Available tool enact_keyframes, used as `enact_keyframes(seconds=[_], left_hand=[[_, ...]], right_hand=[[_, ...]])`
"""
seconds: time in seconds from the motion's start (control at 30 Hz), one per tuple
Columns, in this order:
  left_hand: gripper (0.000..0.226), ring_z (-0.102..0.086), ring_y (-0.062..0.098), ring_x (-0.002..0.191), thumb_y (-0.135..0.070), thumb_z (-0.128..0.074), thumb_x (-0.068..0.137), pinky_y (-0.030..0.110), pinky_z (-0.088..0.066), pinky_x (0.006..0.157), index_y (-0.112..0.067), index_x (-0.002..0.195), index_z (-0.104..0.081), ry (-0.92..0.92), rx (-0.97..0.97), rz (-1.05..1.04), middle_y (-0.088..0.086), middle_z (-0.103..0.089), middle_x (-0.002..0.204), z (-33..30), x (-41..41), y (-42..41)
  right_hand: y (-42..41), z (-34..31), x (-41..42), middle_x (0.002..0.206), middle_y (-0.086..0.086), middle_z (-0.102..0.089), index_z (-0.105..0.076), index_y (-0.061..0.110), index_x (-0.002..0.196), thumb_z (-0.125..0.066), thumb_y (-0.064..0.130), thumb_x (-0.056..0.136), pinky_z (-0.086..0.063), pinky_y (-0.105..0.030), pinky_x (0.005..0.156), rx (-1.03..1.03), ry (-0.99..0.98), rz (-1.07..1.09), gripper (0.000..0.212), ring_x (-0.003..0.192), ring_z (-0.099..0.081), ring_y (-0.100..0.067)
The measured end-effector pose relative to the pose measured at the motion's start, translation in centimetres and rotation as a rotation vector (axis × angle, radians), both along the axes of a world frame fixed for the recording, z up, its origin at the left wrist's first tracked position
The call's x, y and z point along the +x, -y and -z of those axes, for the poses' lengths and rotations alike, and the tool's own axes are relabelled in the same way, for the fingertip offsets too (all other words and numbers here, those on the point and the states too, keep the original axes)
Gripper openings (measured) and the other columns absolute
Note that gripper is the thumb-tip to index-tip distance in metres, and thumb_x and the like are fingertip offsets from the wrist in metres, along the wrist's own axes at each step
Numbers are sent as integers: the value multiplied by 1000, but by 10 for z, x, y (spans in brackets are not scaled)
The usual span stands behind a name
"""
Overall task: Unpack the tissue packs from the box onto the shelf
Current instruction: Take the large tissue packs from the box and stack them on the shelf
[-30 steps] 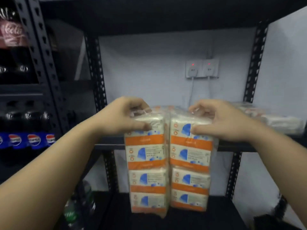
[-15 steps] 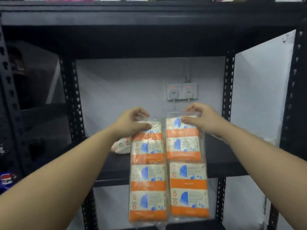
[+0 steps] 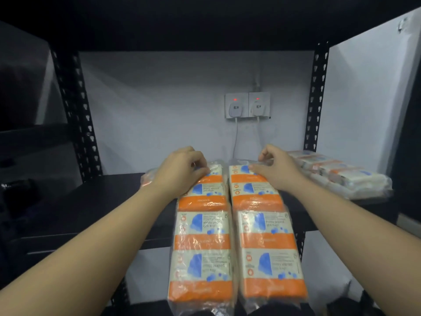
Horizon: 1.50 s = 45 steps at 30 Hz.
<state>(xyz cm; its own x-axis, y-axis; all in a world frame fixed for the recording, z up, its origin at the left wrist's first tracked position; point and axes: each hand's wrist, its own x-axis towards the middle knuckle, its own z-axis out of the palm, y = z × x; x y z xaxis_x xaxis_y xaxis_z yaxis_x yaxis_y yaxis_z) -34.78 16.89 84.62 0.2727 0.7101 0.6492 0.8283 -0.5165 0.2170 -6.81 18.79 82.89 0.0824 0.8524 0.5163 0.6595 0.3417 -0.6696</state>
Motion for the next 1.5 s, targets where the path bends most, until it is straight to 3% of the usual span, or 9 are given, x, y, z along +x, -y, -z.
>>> enact_keyframes(seconds=[0.1,0.2,0.3,0.43,0.6,0.87,1.13,1.33,1.5], left_hand=[[29,-64,9,98,-50,-64,96,25,-49,73,-30,114,-74,-98,-78,-38,-11,-67,113,1,0,10],[58,-58,-2,94,-69,-57,90,11,-35,67,-38,138,-58,-134,-249,-23,-19,-61,132,13,-5,19],[90,-48,-14,120,-88,-50,74,15,-40,89,-43,151,-37,-68,-487,112,-21,-47,145,26,-7,27],[105,-5,10,158,-91,-46,72,44,-18,122,-37,161,-28,-68,-512,95,-14,-22,170,29,1,20],[82,-44,4,115,-84,-51,81,22,-31,87,-37,149,-47,-62,-531,143,-6,-46,155,25,19,-6],[117,-38,17,148,-97,-50,56,30,-28,113,-39,157,-37,-88,-665,125,-11,-36,164,12,59,-46],[121,-44,19,144,-97,-52,55,31,-31,114,-34,158,-38,-55,-640,65,-7,-42,162,12,83,-89],[70,-58,20,125,-78,-66,79,33,-42,94,-34,132,-64,-57,-397,33,-3,-62,141,6,87,-103],[48,-63,11,113,-69,-70,83,31,-49,87,-35,118,-72,94,-357,102,-16,-66,120,-5,79,-70]], right_hand=[[2,1,-5,91,13,-65,-61,24,77,-83,44,82,-39,-22,58,64,102,39,30,85,-63,-6],[10,2,-8,128,12,-61,-72,32,81,-77,58,82,-37,-26,89,69,297,68,26,122,-52,-14],[30,2,-10,141,10,-45,-75,34,114,-62,70,85,-31,-35,93,26,523,90,48,127,-30,-11],[59,13,-19,137,9,-42,-50,30,146,-27,92,78,-37,-36,95,-120,676,33,95,129,-33,-13],[57,18,-9,162,13,-36,-34,38,157,-22,100,70,-32,-39,114,-236,601,10,108,148,-26,-15],[10,-6,33,167,3,-33,-35,33,160,-21,114,42,-25,-38,120,-406,647,-33,144,152,-32,-22],[-46,-19,58,160,-1,-45,-45,28,155,-41,94,78,-34,-36,112,-416,745,-71,101,142,-46,-26],[-66,-26,60,158,1,-49,-47,30,153,-47,90,79,-39,-41,113,-385,727,-52,96,139,-50,-26],[-30,-35,62,149,6,-56,-47,42,150,-57,81,82,-42,-32,87,-367,641,-69,79,119,-60,-18]])
